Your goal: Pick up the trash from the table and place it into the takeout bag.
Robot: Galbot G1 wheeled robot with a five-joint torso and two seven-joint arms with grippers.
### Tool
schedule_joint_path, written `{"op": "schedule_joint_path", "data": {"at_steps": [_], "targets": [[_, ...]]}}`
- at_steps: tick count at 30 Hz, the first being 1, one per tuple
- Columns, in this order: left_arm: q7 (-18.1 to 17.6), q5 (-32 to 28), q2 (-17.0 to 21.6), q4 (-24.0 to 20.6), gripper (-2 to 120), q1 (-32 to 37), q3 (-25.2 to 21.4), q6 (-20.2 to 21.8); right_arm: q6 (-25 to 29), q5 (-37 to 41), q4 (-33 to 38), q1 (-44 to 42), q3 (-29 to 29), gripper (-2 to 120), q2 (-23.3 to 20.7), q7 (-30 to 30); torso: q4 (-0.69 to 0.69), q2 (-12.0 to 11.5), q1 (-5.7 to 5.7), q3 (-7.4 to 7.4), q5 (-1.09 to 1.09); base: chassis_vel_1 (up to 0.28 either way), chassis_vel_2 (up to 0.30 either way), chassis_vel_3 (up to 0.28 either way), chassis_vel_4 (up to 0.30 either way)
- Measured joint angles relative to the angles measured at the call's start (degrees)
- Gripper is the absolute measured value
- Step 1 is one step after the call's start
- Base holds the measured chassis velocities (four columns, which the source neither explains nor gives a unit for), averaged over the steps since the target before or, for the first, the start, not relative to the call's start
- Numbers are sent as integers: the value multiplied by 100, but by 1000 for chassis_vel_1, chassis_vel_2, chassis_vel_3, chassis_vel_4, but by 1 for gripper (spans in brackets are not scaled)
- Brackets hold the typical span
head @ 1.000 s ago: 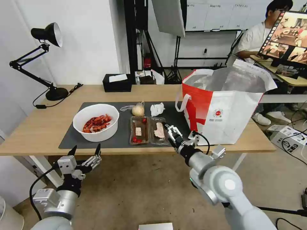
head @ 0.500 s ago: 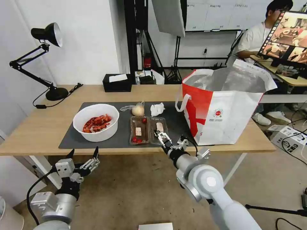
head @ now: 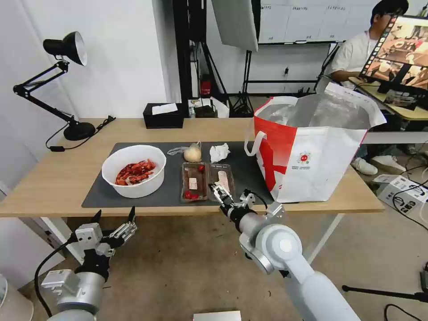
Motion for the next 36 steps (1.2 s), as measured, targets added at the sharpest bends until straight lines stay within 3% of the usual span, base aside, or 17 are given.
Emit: {"op": "schedule_joint_path", "data": {"at_steps": [36], "targets": [[-9,-10,26,-8,100,-2,29,8,34,-107,-388,255,-68,100,318,73,0,0,0,1,1,0,0,0,0]]}}
